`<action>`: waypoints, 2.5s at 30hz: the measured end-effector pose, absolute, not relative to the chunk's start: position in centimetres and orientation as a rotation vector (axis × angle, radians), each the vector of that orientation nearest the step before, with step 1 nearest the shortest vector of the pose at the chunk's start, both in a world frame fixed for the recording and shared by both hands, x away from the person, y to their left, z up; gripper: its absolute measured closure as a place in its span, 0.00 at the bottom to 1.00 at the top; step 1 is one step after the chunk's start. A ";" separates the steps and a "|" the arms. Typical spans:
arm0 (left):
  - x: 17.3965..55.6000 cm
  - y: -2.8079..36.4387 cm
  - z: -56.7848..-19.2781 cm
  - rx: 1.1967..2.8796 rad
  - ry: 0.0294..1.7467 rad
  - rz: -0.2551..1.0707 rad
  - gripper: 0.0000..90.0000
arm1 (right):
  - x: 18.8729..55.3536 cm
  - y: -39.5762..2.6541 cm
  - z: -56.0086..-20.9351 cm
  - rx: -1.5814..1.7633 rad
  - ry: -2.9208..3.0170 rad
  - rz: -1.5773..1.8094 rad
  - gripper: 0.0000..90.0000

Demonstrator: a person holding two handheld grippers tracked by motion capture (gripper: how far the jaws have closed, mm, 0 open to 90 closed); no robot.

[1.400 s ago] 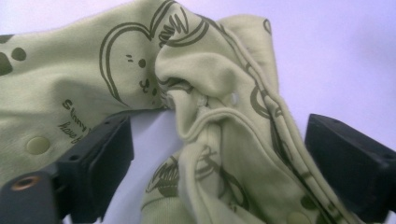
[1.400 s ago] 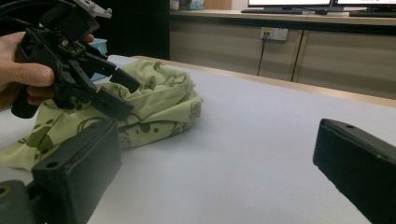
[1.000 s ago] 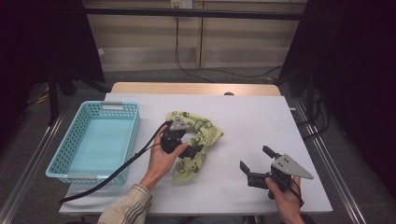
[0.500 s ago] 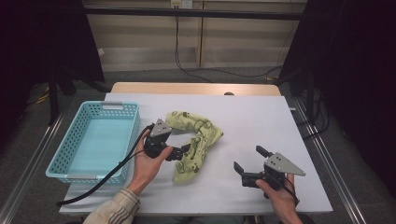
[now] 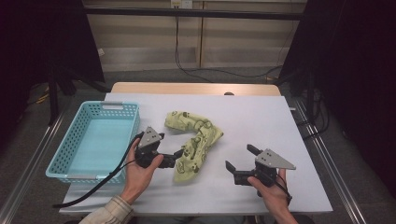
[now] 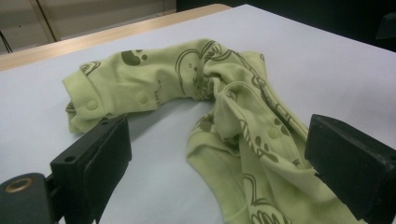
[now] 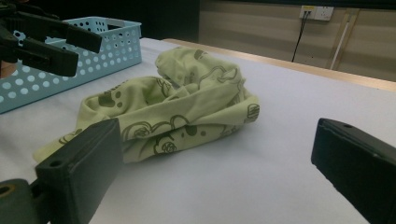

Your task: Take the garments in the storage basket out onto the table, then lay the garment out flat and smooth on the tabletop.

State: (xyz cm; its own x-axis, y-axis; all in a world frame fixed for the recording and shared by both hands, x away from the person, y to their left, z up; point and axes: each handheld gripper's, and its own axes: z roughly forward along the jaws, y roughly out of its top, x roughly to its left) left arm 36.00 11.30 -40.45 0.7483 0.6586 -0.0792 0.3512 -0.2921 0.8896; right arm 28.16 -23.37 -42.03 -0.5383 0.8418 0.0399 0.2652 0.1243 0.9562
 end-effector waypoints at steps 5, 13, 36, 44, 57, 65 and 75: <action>35.0 12.2 -40.4 1.902 0.780 0.366 0.08 | 28.8 -22.4 -41.8 1.062 1.904 1.424 0.03; 33.6 13.9 -39.5 1.884 0.799 0.422 0.08 | 29.9 -19.9 -41.7 1.030 1.968 1.407 0.06; 30.2 16.6 -36.0 1.872 0.808 0.494 0.09 | 32.1 -12.8 -42.7 0.815 2.402 1.288 0.57; 30.6 15.2 -37.4 1.848 0.827 0.473 0.09 | 32.1 -13.4 -42.9 0.827 2.431 1.280 0.90; 32.0 14.2 -38.9 1.903 0.824 0.413 0.07 | 30.4 -17.4 -42.7 0.911 2.392 1.298 0.88; 32.2 14.0 -39.5 1.931 0.803 0.465 0.07 | 30.0 -18.4 -42.4 0.926 2.378 1.225 0.65; 32.6 13.6 -40.0 1.920 0.799 0.484 0.05 | 33.8 -14.7 -40.0 0.880 2.358 1.304 0.49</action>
